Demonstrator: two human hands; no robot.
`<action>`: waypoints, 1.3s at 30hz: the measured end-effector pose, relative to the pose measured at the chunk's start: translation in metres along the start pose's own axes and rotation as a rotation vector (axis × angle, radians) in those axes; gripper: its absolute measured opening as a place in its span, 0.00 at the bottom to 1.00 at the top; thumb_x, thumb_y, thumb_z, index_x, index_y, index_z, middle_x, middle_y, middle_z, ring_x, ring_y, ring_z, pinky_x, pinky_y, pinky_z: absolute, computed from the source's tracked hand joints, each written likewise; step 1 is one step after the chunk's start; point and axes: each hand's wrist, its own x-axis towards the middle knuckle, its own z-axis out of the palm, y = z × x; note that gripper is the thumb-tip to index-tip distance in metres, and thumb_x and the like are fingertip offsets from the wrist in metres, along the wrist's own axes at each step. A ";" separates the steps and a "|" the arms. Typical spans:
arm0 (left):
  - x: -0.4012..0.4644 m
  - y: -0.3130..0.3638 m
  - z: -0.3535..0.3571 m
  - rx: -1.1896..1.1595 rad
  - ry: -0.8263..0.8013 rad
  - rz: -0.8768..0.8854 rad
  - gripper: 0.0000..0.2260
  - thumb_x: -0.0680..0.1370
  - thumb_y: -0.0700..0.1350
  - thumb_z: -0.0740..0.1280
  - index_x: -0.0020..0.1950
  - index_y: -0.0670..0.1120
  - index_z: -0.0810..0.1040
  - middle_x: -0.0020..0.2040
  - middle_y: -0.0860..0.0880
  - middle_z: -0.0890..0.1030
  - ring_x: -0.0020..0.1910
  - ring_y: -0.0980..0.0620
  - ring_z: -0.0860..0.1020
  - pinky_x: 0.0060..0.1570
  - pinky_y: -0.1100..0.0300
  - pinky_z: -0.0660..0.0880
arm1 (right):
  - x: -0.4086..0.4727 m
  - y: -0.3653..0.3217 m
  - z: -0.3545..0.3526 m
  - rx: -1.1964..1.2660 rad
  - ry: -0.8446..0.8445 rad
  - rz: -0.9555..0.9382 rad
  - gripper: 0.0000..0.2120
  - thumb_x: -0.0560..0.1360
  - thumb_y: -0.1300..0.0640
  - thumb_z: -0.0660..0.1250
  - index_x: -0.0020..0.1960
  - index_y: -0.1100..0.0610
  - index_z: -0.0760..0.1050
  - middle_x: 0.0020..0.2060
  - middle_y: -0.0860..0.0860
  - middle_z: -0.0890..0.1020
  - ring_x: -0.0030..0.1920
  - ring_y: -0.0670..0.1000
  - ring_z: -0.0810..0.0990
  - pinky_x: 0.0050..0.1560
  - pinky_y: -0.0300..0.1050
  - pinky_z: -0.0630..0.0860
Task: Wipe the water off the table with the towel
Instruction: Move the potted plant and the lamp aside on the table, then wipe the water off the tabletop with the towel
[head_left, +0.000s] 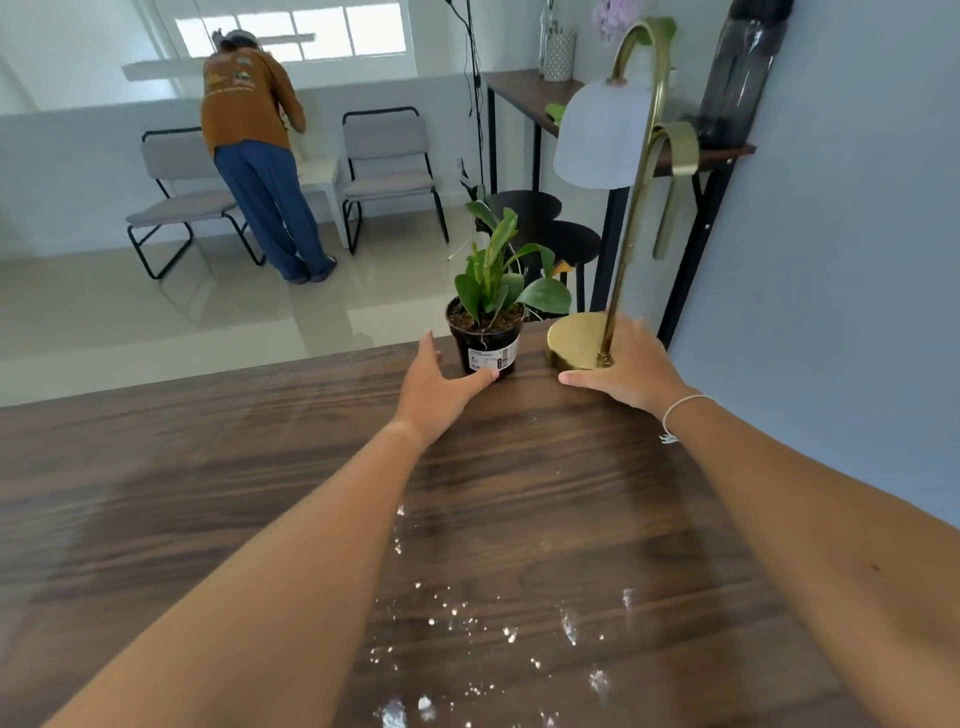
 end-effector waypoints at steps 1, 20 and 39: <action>-0.009 0.001 -0.004 0.029 0.002 -0.017 0.45 0.71 0.53 0.73 0.78 0.46 0.49 0.74 0.45 0.66 0.71 0.47 0.66 0.70 0.52 0.65 | -0.009 -0.001 -0.004 0.007 0.001 -0.006 0.53 0.60 0.36 0.75 0.76 0.53 0.55 0.69 0.57 0.67 0.69 0.61 0.68 0.67 0.57 0.68; -0.240 0.068 0.104 0.367 -0.542 0.311 0.09 0.77 0.47 0.63 0.53 0.48 0.80 0.52 0.49 0.80 0.52 0.51 0.77 0.58 0.54 0.74 | -0.307 0.083 -0.125 -0.003 0.055 0.152 0.14 0.79 0.55 0.61 0.56 0.63 0.78 0.57 0.58 0.81 0.58 0.57 0.77 0.56 0.44 0.69; -0.362 0.062 0.154 0.734 -0.522 0.652 0.17 0.75 0.51 0.66 0.63 0.49 0.74 0.62 0.46 0.74 0.62 0.45 0.72 0.59 0.52 0.69 | -0.478 0.120 -0.111 0.203 0.160 0.450 0.08 0.75 0.57 0.65 0.39 0.56 0.69 0.37 0.48 0.73 0.44 0.52 0.73 0.36 0.39 0.66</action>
